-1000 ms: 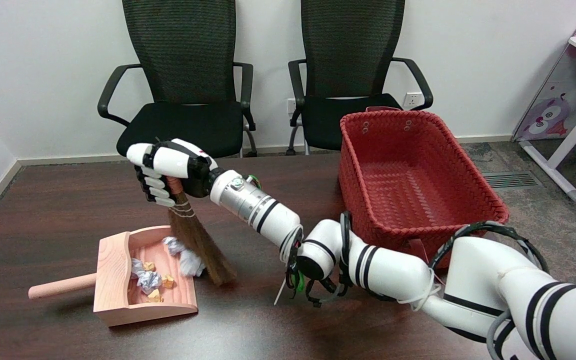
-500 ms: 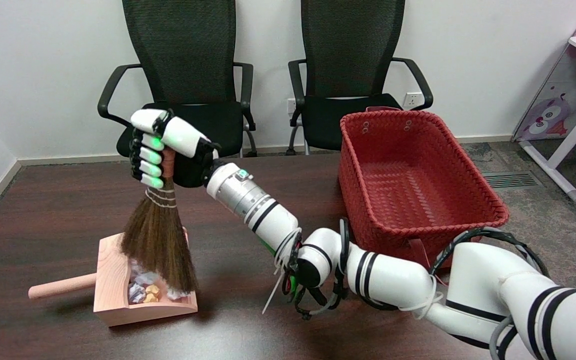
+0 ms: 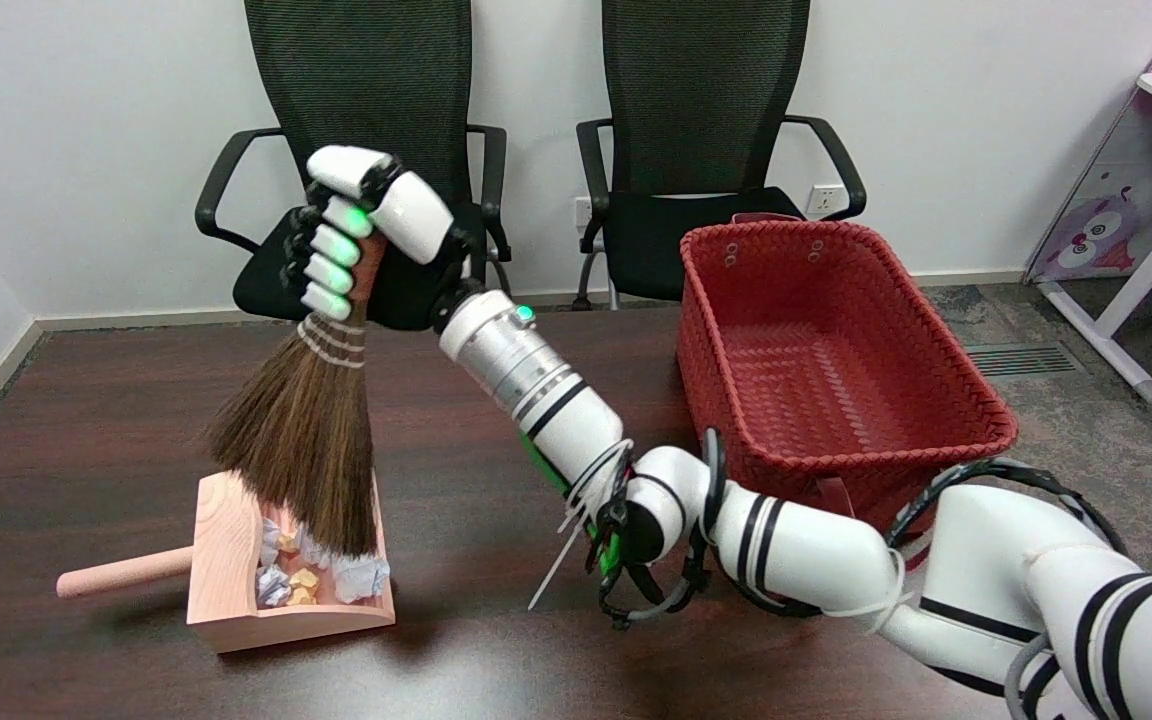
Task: Sweep the paper ball into the dustpan.
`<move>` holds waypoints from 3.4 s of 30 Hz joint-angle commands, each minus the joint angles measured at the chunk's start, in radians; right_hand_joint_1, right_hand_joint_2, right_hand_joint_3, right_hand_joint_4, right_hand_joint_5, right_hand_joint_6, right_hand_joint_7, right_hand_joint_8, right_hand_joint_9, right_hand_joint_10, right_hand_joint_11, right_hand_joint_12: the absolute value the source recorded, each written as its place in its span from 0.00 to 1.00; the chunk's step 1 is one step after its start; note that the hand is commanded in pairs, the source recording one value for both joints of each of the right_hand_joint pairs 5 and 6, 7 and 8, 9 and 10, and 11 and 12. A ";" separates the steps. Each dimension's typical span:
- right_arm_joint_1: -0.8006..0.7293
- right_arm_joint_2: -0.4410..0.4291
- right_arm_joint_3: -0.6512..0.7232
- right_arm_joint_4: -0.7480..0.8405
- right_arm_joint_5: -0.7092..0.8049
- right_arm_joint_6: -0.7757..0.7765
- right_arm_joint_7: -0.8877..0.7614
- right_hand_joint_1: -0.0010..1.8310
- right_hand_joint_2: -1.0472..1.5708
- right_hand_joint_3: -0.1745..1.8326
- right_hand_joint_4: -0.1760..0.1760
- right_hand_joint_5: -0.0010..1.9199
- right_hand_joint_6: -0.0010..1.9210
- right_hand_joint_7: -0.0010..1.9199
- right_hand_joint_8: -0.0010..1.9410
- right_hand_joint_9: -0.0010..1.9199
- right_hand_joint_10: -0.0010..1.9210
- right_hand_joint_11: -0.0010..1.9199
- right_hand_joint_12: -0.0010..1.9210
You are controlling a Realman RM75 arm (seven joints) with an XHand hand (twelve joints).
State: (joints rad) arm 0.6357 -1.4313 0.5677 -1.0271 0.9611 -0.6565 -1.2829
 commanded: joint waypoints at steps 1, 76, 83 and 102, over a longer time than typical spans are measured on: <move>-0.101 0.150 0.215 -0.268 0.054 0.107 -0.310 0.40 0.91 0.98 0.52 1.00 1.00 1.00 0.99 1.00 1.00 1.00 1.00; -0.415 0.245 0.166 -0.586 0.543 -0.273 -1.279 0.41 1.00 0.97 0.66 1.00 1.00 1.00 0.99 1.00 1.00 1.00 1.00; -0.390 0.358 0.161 -0.606 0.616 -0.250 -1.277 0.41 1.00 0.98 0.64 1.00 1.00 1.00 0.99 1.00 1.00 1.00 1.00; -0.439 0.411 0.212 -0.622 0.620 -0.306 -1.274 0.41 0.99 1.00 0.59 1.00 1.00 1.00 0.99 1.00 1.00 1.00 1.00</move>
State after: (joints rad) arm 0.2167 -1.0981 0.7481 -1.6220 1.5465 -0.9461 -2.5588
